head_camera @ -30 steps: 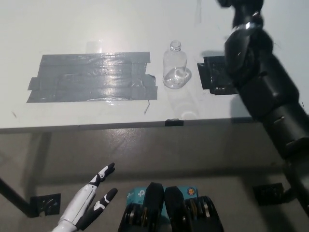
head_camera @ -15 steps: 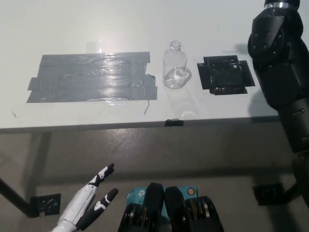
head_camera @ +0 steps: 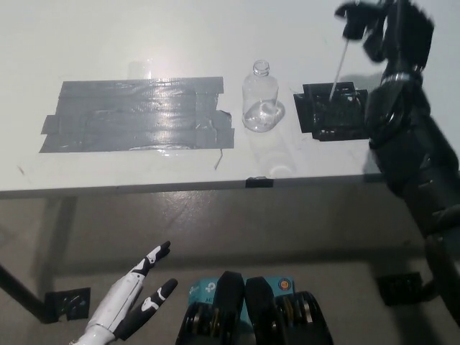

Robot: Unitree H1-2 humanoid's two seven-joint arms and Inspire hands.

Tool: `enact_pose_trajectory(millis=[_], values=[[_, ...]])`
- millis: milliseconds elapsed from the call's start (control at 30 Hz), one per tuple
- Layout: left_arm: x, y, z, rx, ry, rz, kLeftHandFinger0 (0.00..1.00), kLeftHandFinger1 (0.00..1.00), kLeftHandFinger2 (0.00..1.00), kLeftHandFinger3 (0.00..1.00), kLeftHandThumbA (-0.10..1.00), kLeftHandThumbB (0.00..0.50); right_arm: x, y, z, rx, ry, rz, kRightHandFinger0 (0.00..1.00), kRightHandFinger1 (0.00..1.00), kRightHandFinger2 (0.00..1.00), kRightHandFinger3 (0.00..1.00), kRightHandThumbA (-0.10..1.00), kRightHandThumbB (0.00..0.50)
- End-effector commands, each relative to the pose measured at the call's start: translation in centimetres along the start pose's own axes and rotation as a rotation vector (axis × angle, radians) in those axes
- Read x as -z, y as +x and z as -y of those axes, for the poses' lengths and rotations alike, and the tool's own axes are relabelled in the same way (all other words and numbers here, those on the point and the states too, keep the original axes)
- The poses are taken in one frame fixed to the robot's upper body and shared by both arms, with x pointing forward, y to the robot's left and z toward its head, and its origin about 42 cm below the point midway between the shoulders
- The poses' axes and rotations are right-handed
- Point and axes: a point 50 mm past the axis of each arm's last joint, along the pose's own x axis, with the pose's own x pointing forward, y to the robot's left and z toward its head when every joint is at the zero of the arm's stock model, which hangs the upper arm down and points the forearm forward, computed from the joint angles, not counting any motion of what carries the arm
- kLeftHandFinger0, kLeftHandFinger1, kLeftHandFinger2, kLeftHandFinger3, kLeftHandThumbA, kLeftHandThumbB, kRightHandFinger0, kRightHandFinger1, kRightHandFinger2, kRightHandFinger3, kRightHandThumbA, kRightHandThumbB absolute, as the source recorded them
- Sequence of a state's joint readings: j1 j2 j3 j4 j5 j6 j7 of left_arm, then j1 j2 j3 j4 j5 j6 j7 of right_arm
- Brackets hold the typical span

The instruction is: The robot grabs the black lid of the spray bottle on the desk and places it on the black area of the desk

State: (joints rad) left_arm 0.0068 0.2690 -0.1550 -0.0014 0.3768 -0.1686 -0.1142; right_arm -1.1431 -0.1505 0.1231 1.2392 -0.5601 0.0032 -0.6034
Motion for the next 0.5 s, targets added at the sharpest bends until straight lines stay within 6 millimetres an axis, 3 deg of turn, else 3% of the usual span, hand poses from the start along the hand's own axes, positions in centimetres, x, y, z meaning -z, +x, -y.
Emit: enact_pose_trajectory(millis=[0,133,167,200,233,267,300,367,400,467], values=[[-0.9,0.4,-1.1,-0.024,0.043,0.046,1.0,1.0,1.0,1.0,1.0,0.211,-2.4,0.9,0.4,0.018,0.091,0.041,0.0,0.16,0.52,0.47,-0.1,0.137],[-0.8,-0.2,-0.9,-0.025,0.041,0.037,1.0,1.0,1.0,1.0,1.0,0.218,-1.3,0.1,-0.6,-0.005,0.091,0.007,0.0,0.15,0.47,0.45,-0.1,0.154],[-0.7,-0.3,-0.8,-0.025,0.038,0.036,1.0,1.0,1.0,1.0,1.0,0.228,-0.9,-0.1,-0.8,-0.01,0.115,-0.008,0.0,0.19,0.53,0.53,-0.1,0.157],[-0.7,-0.4,-0.8,-0.026,0.043,0.037,1.0,1.0,1.0,1.0,1.0,0.227,-0.6,-0.2,-0.9,-0.025,0.14,-0.034,0.12,0.33,0.66,0.7,-0.02,0.163],[-0.6,-0.5,-0.6,-0.021,0.047,0.035,1.0,1.0,1.0,1.0,1.0,0.227,-0.2,-0.1,-1.1,-0.073,0.172,-0.081,0.4,0.66,1.0,1.0,0.16,0.171],[-0.6,-0.5,-0.6,-0.017,0.055,0.038,1.0,1.0,1.0,1.0,1.0,0.228,-0.2,0.2,-0.9,-0.133,0.206,-0.106,0.66,0.89,1.0,1.0,0.31,0.238],[-0.6,-0.4,-0.6,-0.013,0.061,0.038,1.0,1.0,1.0,1.0,1.0,0.233,-0.2,0.4,-0.8,-0.159,0.228,-0.113,0.77,1.0,1.0,1.0,0.4,0.278],[-0.6,-0.1,-0.9,-0.014,0.074,0.041,1.0,1.0,1.0,1.0,1.0,0.233,-0.4,0.8,-0.5,-0.179,0.261,-0.117,0.84,1.0,1.0,1.0,0.44,0.294],[-0.6,-0.2,-0.9,-0.014,0.08,0.036,1.0,1.0,1.0,1.0,1.0,0.228,-0.5,0.9,-0.3,-0.189,0.267,-0.115,0.97,1.0,1.0,1.0,0.48,0.309],[-0.6,-0.6,-0.8,-0.014,0.075,0.024,1.0,1.0,1.0,1.0,1.0,0.222,-0.8,1.0,-0.3,-0.207,0.264,-0.111,1.0,1.0,1.0,1.0,0.48,0.308]])
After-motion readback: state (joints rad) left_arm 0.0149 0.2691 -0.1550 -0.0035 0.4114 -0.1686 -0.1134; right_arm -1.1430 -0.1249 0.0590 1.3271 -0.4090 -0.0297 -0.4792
